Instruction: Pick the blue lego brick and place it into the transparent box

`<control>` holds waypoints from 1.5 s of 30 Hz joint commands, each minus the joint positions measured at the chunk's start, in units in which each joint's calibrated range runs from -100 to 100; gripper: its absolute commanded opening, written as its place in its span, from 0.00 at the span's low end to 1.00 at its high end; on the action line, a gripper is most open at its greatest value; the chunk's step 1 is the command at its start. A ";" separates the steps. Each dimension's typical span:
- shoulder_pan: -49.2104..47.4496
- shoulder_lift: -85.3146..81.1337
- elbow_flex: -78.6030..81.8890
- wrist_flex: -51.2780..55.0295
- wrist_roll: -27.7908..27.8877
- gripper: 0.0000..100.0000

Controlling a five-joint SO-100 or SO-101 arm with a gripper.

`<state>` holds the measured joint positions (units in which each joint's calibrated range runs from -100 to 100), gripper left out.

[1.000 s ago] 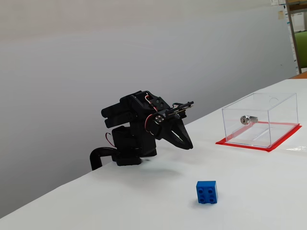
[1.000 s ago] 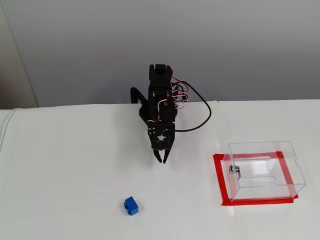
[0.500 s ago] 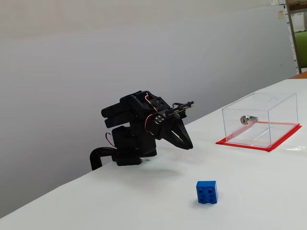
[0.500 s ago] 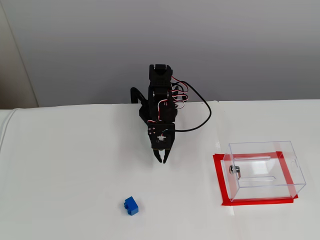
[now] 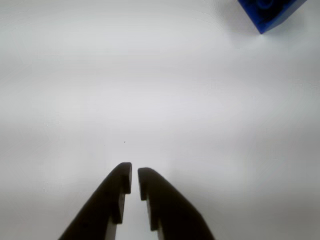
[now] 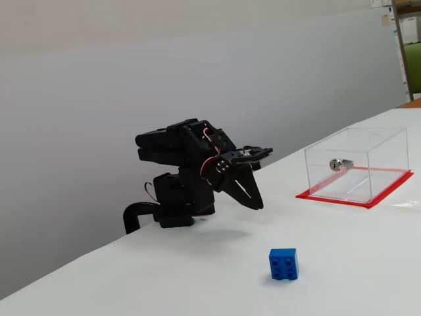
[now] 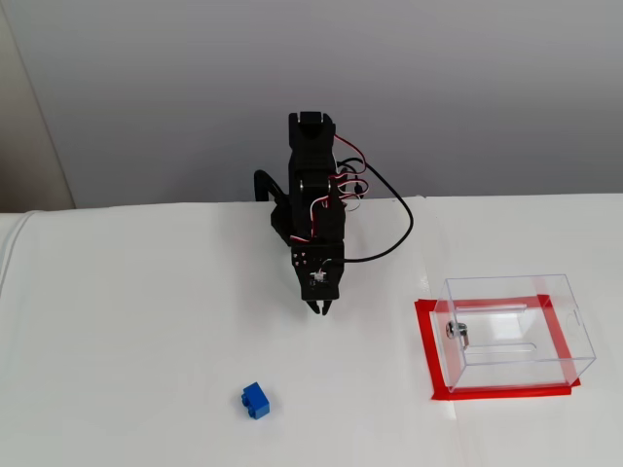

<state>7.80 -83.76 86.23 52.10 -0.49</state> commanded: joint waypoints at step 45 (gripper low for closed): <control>38.60 52.41 -55.76 0.82 0.12 0.01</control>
<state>42.20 -34.38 37.16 52.61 -0.44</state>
